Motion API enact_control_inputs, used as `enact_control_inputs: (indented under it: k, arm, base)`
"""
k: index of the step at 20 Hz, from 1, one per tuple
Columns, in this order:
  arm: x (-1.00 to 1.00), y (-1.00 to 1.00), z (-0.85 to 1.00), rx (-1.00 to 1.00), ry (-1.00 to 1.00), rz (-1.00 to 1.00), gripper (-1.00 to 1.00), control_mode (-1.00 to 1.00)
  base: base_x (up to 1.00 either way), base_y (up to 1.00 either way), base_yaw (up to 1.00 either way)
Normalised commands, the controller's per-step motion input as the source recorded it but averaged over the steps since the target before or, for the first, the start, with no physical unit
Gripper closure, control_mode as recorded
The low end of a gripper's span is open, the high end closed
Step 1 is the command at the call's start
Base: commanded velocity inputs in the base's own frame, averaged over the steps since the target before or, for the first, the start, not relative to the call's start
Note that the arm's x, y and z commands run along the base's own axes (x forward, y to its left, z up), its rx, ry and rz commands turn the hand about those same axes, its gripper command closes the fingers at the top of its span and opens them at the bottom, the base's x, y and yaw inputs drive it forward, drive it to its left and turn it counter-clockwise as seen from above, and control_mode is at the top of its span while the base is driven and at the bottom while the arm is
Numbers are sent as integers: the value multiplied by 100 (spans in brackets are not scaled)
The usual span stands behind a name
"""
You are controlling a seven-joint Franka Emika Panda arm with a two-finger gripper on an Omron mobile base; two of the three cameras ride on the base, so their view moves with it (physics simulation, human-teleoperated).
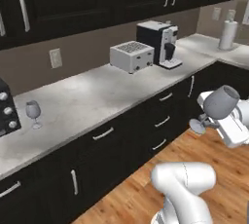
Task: Retrieve the wine glasses from the counter and place one next to each plate.
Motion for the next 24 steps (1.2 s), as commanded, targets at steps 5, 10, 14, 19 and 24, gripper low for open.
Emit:
enact_control_inputs:
  k: [5, 10, 14, 19, 24]
  arm:
    - [0, 0, 0, 0, 0, 0, 100, 100]
    - [0, 0, 0, 0, 0, 0, 100, 100]
    - [0, 0, 0, 0, 0, 0, 100, 100]
    - [0, 0, 0, 0, 0, 0, 100, 100]
    - [0, 0, 0, 0, 0, 0, 100, 100]
  base:
    - [0, 0, -100]
    - [0, 0, -100]
    - [0, 0, -100]
    - [0, 0, -100]
    - [0, 0, -100]
